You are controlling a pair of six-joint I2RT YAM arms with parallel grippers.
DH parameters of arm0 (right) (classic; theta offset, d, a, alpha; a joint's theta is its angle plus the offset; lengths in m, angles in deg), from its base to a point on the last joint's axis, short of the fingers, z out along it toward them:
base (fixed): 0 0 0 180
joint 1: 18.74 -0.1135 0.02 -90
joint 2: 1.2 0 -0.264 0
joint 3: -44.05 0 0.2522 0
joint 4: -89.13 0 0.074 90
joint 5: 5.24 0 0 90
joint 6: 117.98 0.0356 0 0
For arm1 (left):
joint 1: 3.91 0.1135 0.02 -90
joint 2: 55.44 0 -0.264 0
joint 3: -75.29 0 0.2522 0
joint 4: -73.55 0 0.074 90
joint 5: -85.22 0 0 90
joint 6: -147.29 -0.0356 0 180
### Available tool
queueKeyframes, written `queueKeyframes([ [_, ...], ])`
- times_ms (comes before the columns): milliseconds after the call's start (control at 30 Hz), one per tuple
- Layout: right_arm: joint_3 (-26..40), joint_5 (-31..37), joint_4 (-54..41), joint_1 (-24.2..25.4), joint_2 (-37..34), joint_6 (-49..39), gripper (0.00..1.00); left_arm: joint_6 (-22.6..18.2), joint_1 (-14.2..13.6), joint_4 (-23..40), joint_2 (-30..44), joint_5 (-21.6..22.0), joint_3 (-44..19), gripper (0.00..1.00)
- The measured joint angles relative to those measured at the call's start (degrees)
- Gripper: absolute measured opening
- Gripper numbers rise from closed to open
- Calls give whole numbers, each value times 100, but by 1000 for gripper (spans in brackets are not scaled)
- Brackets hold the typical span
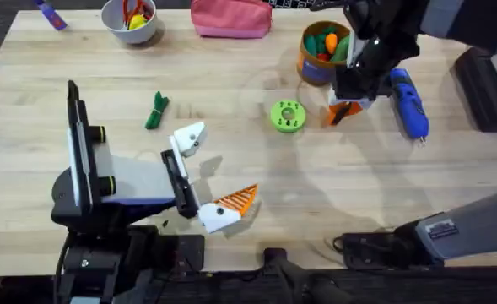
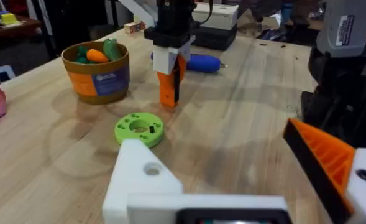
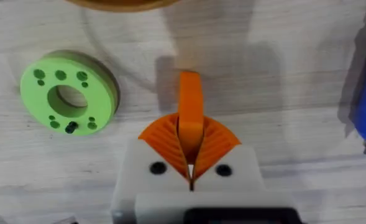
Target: Pick up the gripper from the table and insert it into the empty holder that is missing its gripper. Then pick up a screw, insert it into the mounting hole, and use the screwdriver to tighten it. Finally, clean up the table by picking up the vegetable and placing it into the bucket.
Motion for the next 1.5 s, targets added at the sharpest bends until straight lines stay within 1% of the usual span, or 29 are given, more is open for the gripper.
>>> queueKeyframes([
  [133, 0, -2, -4, -1, 331, 80, 12, -1, 0, -2, 0, 0, 0, 986],
  [267, 0, -138, 25, -2, 1187, 246, 11, -1, 0, -1, 0, 0, 0, 985],
  [367, -2, -475, 173, -2, 1873, 311, 10, -1, 0, -1, 0, 0, 0, 987],
  [433, -22, -744, 360, -2, 2210, 325, 10, 1, 0, -2, 0, 0, 0, 986],
  [500, -179, -1105, 660, -2, 2601, 343, 10, -1, 0, -2, 0, 0, 0, 986],
  [600, -670, -1710, 1231, -2, 3201, 380, 10, -1, 0, -2, 0, 0, 0, 987],
  [733, -1631, -2628, 2351, -2, 3998, 503, 10, -1, 0, -2, -2, 0, 0, 986],
  [800, -2174, -3157, 3019, -2, 4342, 672, 9, 0, 0, -2, -2, 0, 0, 987],
  [900, -3001, -4023, 4265, -3, 4655, 994, 9, 0, 0, -2, 0, 0, 0, 986],
  [1000, -3714, -4828, 5350, -19, 4690, 1368, 9, -1, 0, 0, 0, 0, 0, 986],
  [1100, -4163, -5538, 5965, -22, 4542, 1633, 9, -1, 0, -2, 0, 0, 0, 988],
  [1200, -4277, -6199, 6244, -22, 4192, 1770, 9, 0, 0, 0, 0, 0, 0, 986],
  [1367, -4282, -7333, 7178, -22, 3344, 1882, 9, 2, 0, -2, -2, 0, 0, 985],
  [1500, -4282, -7974, 7431, -22, 2655, 1984, 9, 2, 0, -2, 0, 0, 0, 986],
])
